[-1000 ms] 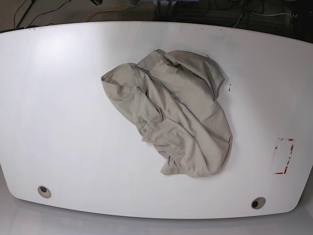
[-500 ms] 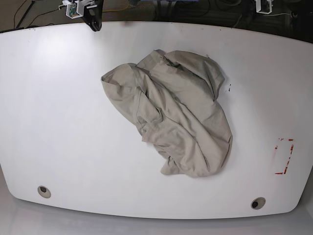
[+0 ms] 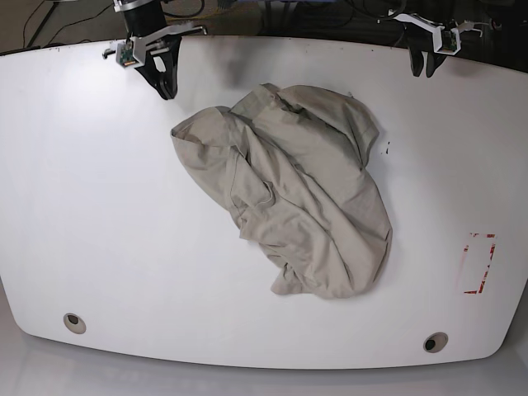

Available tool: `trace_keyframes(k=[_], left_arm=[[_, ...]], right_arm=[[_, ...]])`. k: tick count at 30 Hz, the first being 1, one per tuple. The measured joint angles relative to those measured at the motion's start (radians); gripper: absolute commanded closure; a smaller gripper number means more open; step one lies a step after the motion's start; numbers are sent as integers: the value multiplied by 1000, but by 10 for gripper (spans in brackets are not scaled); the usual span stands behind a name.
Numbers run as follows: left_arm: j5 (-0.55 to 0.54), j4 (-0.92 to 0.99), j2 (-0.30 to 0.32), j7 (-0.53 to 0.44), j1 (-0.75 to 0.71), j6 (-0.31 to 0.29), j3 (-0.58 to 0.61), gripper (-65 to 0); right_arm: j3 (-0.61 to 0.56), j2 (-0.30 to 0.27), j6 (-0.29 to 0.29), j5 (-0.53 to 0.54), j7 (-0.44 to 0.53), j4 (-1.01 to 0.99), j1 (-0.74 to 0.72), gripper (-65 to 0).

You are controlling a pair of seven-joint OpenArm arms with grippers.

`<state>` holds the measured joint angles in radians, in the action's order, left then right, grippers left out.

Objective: Layout the t-shirt on the table in an organized manner, then fold the t-shirt properly
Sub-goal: 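Lower both open grippers toward the crumpled beige t-shirt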

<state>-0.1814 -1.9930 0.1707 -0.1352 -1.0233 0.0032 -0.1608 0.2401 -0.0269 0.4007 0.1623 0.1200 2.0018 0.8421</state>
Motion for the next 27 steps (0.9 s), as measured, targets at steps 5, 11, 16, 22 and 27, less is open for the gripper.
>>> trace_keyframes(k=[5, 11, 16, 22, 27], left_arm=[[0, 0, 0, -1, 21, 0, 2, -115], [0, 2, 2, 7, 18, -3, 16, -121], [0, 2, 3, 6, 16, 1, 15, -121], [0, 2, 2, 7, 15, 0, 15, -164], [-1, 2, 2, 7, 21, 5, 47, -301]], right_arm=[[-13, 1, -2, 2, 8, 8, -47, -35], [-55, -1, -1, 2, 1, 7, -60, -87], [-93, -3, 0, 0, 0, 7, -71, -212], [-127, -6, -1, 0, 2, 7, -76, -250], [-154, -41, -6, 1, 3, 7, -78, -254]])
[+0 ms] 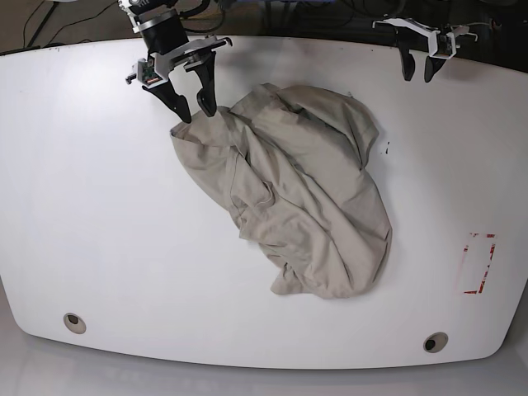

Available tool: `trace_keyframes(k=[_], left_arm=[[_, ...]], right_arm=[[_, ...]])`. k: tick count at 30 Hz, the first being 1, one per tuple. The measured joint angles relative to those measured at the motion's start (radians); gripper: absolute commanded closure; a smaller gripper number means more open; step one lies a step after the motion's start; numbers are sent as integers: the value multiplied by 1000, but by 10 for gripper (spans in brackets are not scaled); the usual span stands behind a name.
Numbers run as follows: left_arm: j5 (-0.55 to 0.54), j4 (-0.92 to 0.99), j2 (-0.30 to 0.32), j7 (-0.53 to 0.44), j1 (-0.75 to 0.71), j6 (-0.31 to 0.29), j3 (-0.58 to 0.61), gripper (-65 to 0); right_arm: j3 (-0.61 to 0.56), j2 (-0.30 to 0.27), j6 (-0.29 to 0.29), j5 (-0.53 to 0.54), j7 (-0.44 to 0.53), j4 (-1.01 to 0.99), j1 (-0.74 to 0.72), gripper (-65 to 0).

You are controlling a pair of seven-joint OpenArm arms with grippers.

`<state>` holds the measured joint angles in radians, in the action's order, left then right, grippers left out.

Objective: Layout the t-shirt on the table in an organized manner, then fold the t-shirt properly
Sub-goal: 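Lower both open grippers toward the crumpled beige t-shirt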

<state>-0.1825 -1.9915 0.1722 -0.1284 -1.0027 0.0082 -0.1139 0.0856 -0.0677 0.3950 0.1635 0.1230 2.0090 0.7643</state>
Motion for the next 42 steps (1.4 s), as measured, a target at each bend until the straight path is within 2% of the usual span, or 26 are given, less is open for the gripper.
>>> trace_keyframes(k=[3, 12, 17, 20, 22, 25, 30, 39, 42], left_arm=[[-3, 0, -1, -2, 1, -1, 25, -367], [-41, 2, -39, -1, 64, -6, 58, -451], [-124, 2, -39, 2, 100, -4, 58, -525], [-171, 4, -29, 16, 129, 0, 58, -546], [-201, 4, -9, 56, 154, -1, 58, -549], [-268, 5, 18, 166, 199, 1, 58, -547], [-342, 13, 38, 293, 295, 5, 56, -547], [-317, 42, 31, 436, 402, 6, 58, -547], [-315, 68, 24, 458, 437, 3, 59, -547]], right_arm=[[-28, -14, -5, 0, -2, 0, -2, -254], [-52, -21, 0, 2, -9, -1, -50, -254], [-47, -25, -3, -2, -116, -3, -73, -254], [-47, -24, -2, -2, -135, -2, -88, -254], [-48, -21, 0, -1, -135, -2, -100, -254], [-47, -22, 0, -1, -135, -2, -103, -252], [-48, -21, -1, -2, -141, -2, -99, -250], [-32, -19, -3, -2, -143, -2, -99, -250], [-32, -18, -2, -1, -143, -2, -99, -250]])
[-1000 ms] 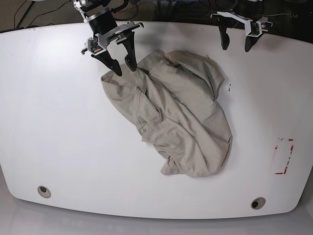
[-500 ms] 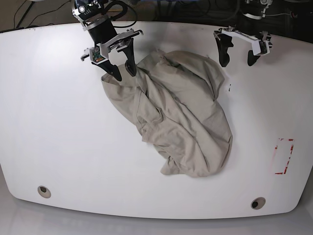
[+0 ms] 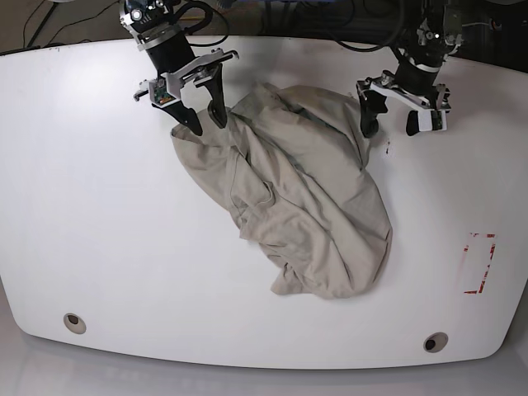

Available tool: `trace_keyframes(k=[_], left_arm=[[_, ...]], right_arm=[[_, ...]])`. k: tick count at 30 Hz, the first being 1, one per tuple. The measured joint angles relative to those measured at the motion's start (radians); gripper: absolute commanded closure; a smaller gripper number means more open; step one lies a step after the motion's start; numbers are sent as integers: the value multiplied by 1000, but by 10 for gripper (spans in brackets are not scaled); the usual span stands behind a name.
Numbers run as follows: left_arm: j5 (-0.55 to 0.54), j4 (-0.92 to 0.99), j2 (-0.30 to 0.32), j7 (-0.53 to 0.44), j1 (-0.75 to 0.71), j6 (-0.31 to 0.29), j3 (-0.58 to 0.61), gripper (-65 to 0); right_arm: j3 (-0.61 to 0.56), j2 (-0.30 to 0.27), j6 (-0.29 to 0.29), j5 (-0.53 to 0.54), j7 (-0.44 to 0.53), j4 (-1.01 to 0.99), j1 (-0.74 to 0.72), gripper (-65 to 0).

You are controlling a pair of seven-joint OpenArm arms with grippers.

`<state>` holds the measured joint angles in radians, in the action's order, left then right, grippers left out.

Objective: Layout the t-shirt on the table in an organized manner, then fold the t-shirt properly
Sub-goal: 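Lower both open grippers toward the crumpled beige t-shirt, then grasp the shirt edges with both grippers, right gripper pulling fabric outward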

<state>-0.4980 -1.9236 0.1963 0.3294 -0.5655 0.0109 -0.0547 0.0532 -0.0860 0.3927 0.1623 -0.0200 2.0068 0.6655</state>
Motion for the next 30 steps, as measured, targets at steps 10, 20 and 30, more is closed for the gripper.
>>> trace_keyframes(k=[10, 20, 30], left_arm=[[1, 99, -7, 18, 8, 4, 2, -547], [3, 123, -4, 16, 39, 0, 47, -547], [6, 206, 0, -21, 106, -2, 116, -546]], right_arm=[[0, -3, 0, 0, 0, 0, 3, -249], [0, -2, 0, 0, 0, 0, 3, -249], [-1, -2, 0, 0, 0, 0, 3, -249]])
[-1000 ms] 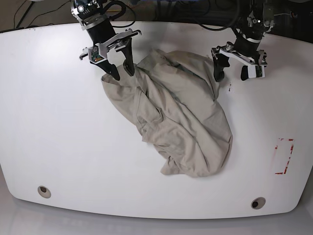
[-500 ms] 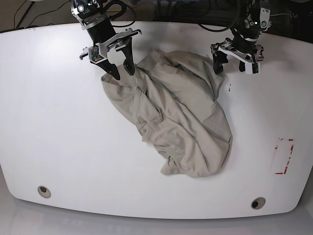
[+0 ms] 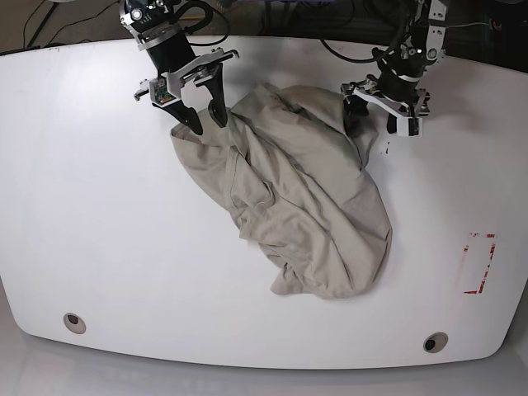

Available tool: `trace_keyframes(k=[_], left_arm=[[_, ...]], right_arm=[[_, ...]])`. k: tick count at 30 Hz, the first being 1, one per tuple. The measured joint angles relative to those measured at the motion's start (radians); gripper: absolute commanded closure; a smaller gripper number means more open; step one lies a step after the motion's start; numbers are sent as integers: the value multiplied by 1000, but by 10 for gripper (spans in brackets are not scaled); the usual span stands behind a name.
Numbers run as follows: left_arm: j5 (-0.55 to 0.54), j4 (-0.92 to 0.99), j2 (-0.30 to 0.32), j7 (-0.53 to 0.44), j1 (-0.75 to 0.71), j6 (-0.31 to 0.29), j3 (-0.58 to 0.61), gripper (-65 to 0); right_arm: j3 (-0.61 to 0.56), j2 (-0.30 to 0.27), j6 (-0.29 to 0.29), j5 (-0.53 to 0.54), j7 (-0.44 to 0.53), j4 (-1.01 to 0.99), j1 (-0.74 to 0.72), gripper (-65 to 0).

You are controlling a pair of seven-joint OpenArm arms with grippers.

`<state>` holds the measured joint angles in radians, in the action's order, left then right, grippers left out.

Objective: Layout the t-shirt on the table in an organized manner, then fold the t-shirt properly
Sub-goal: 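Grasp the shirt edges with both grippers, right gripper pulling fabric outward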

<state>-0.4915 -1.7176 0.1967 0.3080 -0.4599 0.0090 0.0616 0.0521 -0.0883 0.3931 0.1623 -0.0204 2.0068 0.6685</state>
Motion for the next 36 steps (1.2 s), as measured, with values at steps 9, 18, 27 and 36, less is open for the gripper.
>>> trace_keyframes(k=[9, 18, 27, 36], left_arm=[[0, 50, 1, -29, 43, -2, 48, -349], [-6, 56, 1, -20, 42, -2, 55, -76], [-8, 56, 0, -13, 34, -2, 55, -4], [-7, 10, 11, 7, -8, -2, 54, -3]], right_arm=[[2, 0, -1, 0, 0, 0, 0, -249], [1, 0, -1, 0, 0, 0, -2, -249], [1, 0, 0, 0, -10, 0, -56, -252], [-1, 7, 0, 3, -220, -5, -229, -254]])
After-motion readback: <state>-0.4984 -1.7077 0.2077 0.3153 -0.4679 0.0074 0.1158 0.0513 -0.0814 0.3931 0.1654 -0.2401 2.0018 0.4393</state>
